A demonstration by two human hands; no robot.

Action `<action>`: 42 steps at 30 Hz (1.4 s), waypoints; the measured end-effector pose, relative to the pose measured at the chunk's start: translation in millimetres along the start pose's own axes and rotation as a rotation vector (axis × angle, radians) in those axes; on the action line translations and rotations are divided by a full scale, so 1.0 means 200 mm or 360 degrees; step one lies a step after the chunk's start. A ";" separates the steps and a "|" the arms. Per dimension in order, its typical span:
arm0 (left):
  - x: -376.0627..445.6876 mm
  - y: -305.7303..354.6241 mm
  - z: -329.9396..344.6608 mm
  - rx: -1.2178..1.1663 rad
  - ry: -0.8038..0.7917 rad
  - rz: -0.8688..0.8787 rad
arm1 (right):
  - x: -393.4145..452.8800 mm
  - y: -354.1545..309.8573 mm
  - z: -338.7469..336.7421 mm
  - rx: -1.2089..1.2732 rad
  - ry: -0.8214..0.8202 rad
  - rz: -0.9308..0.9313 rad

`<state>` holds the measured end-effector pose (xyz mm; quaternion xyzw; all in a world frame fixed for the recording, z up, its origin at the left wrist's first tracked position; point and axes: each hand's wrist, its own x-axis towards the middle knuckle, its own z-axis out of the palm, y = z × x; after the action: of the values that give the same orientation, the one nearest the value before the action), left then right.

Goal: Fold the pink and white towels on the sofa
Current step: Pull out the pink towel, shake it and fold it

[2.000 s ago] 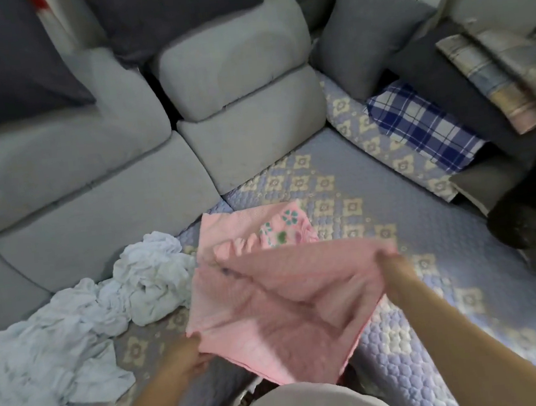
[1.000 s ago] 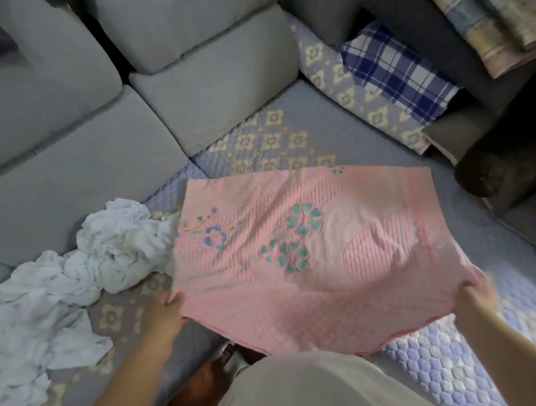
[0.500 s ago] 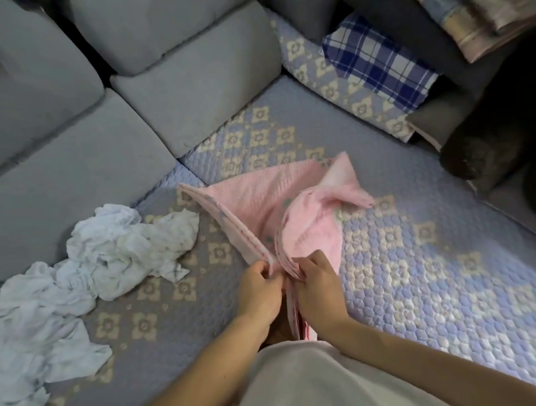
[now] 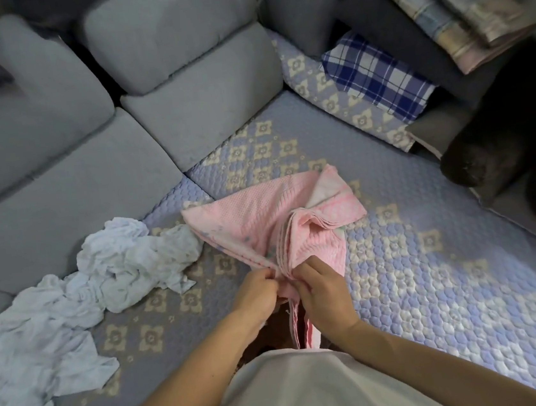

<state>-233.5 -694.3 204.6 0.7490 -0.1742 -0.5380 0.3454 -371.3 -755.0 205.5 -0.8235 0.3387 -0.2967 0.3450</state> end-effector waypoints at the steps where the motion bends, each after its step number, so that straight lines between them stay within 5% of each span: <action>1: 0.02 0.00 -0.01 0.0010 0.0001 0.0021 | 0.01 -0.01 0.00 0.0014 0.0030 -0.0055; 10: 0.00 0.09 0.03 -0.0485 0.0103 -0.0044 | 0.03 -0.01 -0.03 -0.0027 0.0110 -0.0249; 15: -0.02 0.15 0.04 -0.0380 0.0230 -0.0206 | 0.02 0.01 -0.02 -0.0083 0.0038 -0.0324; 21: 0.01 0.19 0.04 -0.0538 0.0045 -0.0222 | 0.02 0.02 -0.04 -0.0208 -0.0062 -0.0447; 24: 0.05 0.20 0.06 -0.0401 0.0283 -0.0146 | 0.04 -0.01 -0.03 -0.0101 -0.0094 -0.0442; 30: 0.12 0.37 0.03 -0.0414 0.0223 -0.0103 | 0.00 0.14 -0.12 0.0306 0.0056 0.0585; 35: 0.15 0.66 0.01 -0.0586 0.0280 -0.0129 | -0.27 0.36 -0.01 0.0067 -0.0675 0.1407; 39: 0.10 0.82 0.03 -0.1095 0.0278 -0.0151 | -0.37 0.38 0.15 0.0137 -0.1201 0.1573; 42: 0.08 0.93 0.05 -0.1251 0.0258 -0.0091 | -0.38 0.37 0.21 0.0298 -0.1278 0.1683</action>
<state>-217.1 -837.9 322.8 0.6043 0.0936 -0.5122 0.6031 -412.1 -720.4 104.4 -0.5598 0.5149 0.2137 0.6131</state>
